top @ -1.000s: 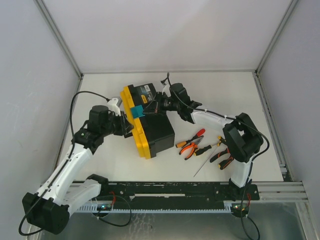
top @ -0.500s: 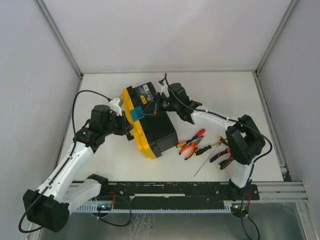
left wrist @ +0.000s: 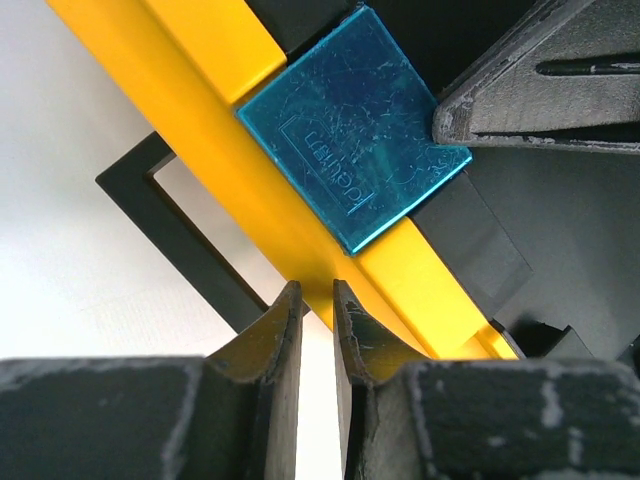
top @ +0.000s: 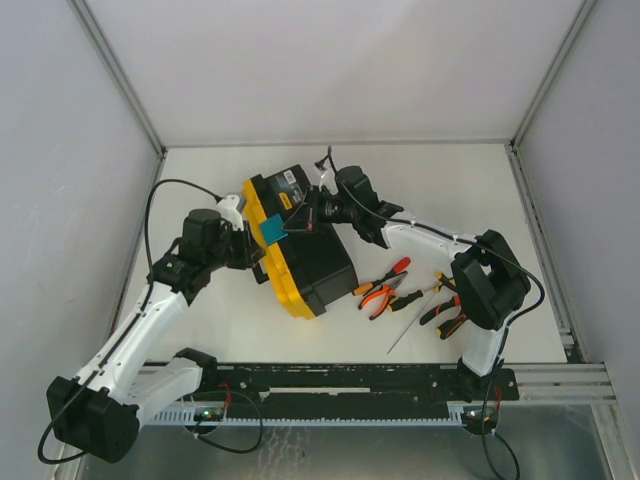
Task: Pack the tool kit
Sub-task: Open the toolbox at the center of the board.
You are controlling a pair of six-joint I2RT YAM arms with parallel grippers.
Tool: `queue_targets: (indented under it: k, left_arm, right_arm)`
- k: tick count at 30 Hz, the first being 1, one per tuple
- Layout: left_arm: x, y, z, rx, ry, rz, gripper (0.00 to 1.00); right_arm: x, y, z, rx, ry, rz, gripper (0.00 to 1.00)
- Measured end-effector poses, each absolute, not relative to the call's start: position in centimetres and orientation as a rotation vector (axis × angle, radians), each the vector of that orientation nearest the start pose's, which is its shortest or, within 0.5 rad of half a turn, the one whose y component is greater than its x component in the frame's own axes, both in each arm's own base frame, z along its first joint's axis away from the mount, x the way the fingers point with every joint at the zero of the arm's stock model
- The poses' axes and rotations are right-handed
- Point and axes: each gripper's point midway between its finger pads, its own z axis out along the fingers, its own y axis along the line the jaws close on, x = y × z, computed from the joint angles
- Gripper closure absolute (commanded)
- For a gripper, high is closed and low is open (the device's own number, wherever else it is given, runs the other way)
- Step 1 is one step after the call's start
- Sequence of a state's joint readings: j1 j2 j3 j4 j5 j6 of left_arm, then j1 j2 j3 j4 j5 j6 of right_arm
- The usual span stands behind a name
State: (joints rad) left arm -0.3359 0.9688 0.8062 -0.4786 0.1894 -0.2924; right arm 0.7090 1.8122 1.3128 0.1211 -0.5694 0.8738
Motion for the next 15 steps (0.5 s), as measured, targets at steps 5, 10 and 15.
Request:
queue_targets:
  k: [5,10,15]
  left_arm:
    - [26.3,-13.8,17.2,0.160,2.251,-0.542,0.80]
    - [26.4,-13.5,17.0,0.153,2.256,-0.526,0.82]
    - [26.4,-13.2,16.8,0.151,2.266,-0.503,0.82]
  right_arm:
    - [30.3,42.4,20.5,-0.268,2.241,1.505,1.00]
    - [29.9,42.7,20.5,-0.308,2.250,1.479,1.00]
    - [29.2,43.1,20.5,-0.362,2.271,1.420,1.00]
